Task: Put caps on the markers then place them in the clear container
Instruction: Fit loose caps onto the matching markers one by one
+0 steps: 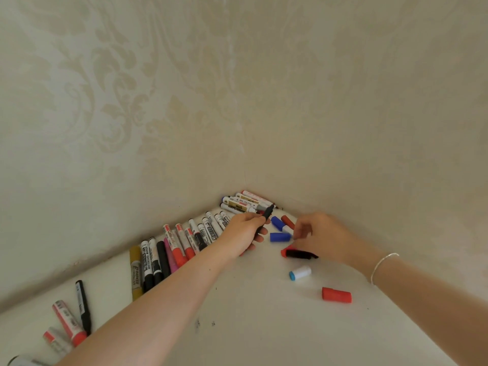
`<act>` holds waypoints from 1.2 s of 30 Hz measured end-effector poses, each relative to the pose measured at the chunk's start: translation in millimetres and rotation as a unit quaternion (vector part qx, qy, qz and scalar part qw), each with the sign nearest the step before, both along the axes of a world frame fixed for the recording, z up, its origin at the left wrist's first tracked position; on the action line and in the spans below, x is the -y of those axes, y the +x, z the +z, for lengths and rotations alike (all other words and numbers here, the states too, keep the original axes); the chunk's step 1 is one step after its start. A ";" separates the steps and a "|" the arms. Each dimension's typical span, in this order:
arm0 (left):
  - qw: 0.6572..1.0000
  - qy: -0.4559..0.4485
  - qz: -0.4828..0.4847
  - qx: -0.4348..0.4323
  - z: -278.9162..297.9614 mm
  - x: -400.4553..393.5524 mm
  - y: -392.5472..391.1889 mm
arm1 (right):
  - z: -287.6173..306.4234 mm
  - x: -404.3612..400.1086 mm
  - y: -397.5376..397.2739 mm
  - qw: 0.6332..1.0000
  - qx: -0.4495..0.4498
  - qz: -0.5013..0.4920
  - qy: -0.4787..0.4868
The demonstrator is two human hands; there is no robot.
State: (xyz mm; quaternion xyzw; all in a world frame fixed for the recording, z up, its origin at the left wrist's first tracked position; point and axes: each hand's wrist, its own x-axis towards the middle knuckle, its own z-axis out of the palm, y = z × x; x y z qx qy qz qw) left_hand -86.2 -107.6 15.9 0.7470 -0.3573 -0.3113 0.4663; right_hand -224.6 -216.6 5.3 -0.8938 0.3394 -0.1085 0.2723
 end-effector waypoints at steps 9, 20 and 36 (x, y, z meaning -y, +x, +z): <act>0.999 -0.013 -0.009 -0.040 -5.4 1.1 0.5 | -11.8 4.2 -4.6 0.993 -0.084 -0.026 -0.083; 0.995 -0.089 -0.034 0.023 -5.9 -0.3 1.2 | 32.8 6.9 3.0 0.874 0.369 -0.084 0.306; 0.988 -0.092 -0.064 0.105 1.6 -3.9 -6.1 | 36.3 -0.5 4.5 0.908 0.285 0.002 0.308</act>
